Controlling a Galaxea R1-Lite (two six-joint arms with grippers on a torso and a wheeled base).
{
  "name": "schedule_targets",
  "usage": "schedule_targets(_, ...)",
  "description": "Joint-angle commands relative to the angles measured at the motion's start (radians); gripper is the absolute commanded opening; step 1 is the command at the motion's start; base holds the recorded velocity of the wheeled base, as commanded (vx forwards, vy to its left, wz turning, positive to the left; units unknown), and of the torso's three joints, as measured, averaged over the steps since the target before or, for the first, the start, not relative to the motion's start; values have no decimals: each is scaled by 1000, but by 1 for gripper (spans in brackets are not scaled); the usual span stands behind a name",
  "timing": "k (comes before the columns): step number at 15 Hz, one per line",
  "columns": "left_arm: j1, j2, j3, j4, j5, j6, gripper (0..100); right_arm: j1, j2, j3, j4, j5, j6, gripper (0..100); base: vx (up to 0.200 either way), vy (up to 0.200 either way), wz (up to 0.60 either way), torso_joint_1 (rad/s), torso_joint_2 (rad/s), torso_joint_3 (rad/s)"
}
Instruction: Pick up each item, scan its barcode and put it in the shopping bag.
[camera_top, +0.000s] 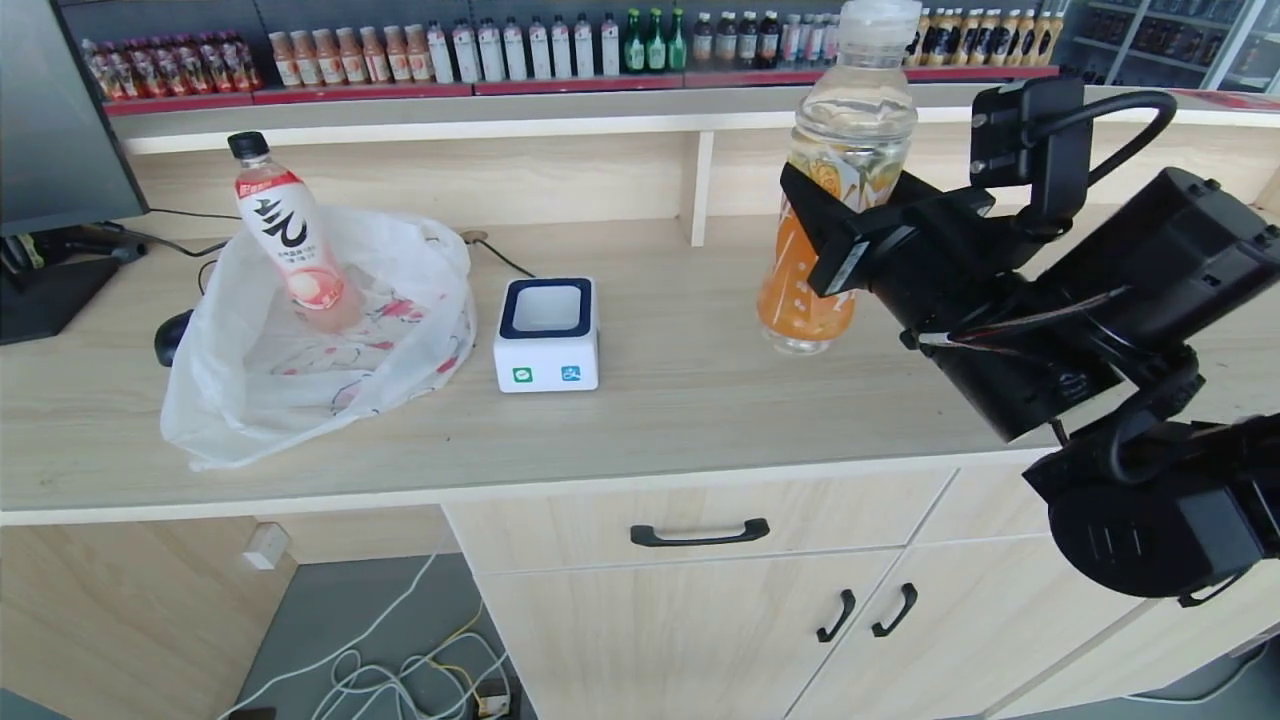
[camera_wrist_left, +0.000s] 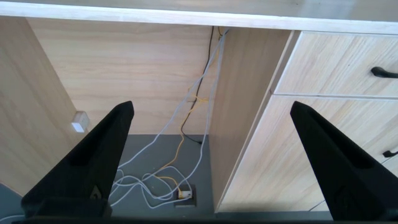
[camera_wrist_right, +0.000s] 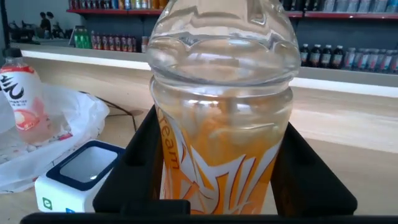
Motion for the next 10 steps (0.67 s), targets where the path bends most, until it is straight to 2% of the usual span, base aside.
schedule_targets(1,0,0,0,0,0,0,100,-41,5,-18,-13,1,-5,0,0,0,0,0,0,0)
schedule_targets(2,0,0,0,0,0,0,100,-53,5,-19,-14,-1,-5,0,0,0,0,0,0,0)
schedule_targets(10,0,0,0,0,0,0,100,-90,16,-38,-27,-2,14,0,0,200,0,2,4,1)
